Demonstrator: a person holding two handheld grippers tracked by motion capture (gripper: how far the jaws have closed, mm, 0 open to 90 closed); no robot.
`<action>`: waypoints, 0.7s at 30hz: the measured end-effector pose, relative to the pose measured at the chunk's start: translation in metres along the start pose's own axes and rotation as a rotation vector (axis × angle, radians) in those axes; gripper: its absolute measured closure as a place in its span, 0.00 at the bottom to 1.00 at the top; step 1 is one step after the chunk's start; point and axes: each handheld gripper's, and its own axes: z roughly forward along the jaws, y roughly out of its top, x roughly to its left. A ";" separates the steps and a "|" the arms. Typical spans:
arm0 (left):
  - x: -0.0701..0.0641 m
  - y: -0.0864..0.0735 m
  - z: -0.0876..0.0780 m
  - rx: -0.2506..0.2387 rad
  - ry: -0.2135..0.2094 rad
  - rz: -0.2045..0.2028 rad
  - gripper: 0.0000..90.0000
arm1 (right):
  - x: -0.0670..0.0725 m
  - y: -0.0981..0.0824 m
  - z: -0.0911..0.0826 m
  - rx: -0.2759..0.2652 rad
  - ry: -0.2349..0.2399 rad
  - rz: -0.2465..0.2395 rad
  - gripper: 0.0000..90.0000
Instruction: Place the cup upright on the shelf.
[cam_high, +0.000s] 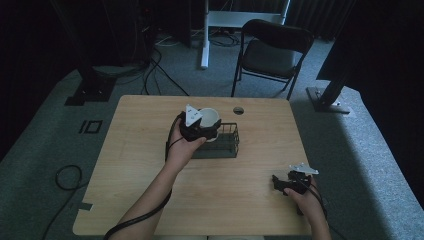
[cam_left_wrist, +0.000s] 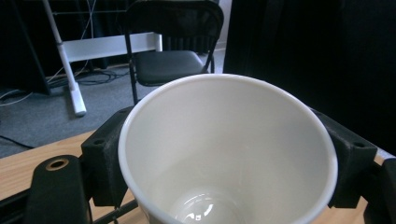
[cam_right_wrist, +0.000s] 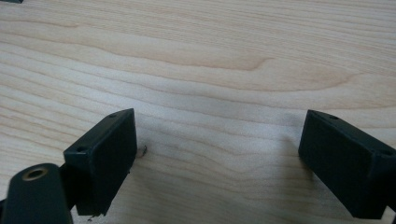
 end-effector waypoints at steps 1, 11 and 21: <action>0.002 -0.002 0.003 0.005 0.000 -0.006 0.23 | 0.000 0.000 0.000 0.000 0.000 0.000 0.12; 0.007 -0.014 0.023 0.052 0.000 -0.025 0.23 | 0.000 0.000 0.000 0.000 0.000 0.000 0.12; 0.008 -0.029 0.035 0.077 0.019 -0.024 0.23 | 0.000 0.000 0.000 0.000 0.000 0.000 0.12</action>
